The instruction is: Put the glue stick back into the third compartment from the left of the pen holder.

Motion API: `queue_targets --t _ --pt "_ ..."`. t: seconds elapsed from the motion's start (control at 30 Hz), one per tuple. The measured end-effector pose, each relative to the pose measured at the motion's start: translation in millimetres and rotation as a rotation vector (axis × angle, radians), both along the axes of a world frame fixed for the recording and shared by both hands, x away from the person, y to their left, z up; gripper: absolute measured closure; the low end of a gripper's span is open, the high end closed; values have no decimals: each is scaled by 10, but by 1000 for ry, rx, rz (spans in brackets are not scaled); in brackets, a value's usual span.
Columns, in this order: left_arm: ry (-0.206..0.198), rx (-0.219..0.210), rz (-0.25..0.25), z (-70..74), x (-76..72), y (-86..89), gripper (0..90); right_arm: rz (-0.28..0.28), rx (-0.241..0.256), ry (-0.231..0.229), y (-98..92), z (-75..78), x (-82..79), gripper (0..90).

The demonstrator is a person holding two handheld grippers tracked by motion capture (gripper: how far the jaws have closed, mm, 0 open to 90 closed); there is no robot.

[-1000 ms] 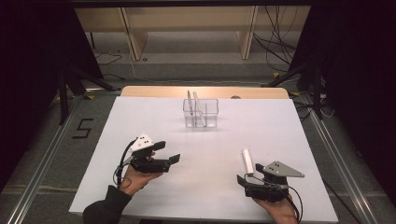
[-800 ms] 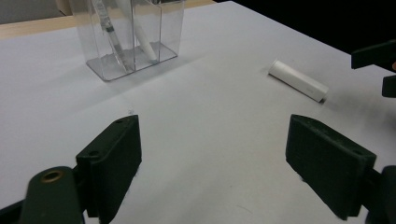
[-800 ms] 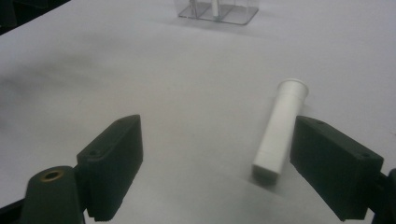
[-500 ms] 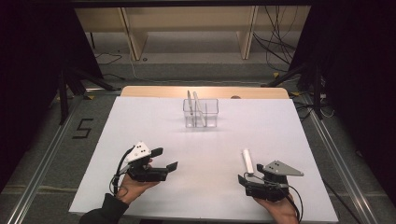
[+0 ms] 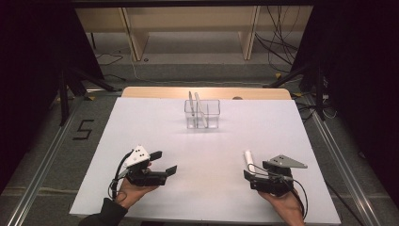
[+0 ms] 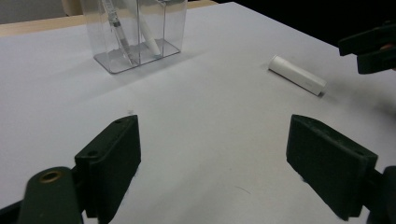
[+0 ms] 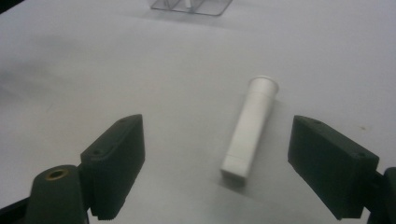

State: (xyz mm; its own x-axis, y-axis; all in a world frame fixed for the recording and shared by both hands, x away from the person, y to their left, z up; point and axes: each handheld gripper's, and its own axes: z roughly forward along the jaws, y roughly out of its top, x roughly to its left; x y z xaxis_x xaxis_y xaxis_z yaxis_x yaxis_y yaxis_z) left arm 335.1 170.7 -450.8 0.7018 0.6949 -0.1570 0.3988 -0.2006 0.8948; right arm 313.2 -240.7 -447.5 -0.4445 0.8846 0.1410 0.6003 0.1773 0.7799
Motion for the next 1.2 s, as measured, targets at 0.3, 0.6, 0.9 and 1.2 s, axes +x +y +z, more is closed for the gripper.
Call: queue_targets --t 0.3,0.6,0.9,1.2 --pt "-7 3 -7 -9 -47 13 168 -42 -31 46 -65 55 208 246" --pt "-8 -3 -10 -18 -73 23 168 -45 -103 119 76 -23 467 311" --pt "-7 -2 -7 -32 -81 27 169 -55 -137 181 94 -111 637 376" --pt "-7 -1 -12 -35 -89 17 168 -54 -160 209 167 -122 755 424"
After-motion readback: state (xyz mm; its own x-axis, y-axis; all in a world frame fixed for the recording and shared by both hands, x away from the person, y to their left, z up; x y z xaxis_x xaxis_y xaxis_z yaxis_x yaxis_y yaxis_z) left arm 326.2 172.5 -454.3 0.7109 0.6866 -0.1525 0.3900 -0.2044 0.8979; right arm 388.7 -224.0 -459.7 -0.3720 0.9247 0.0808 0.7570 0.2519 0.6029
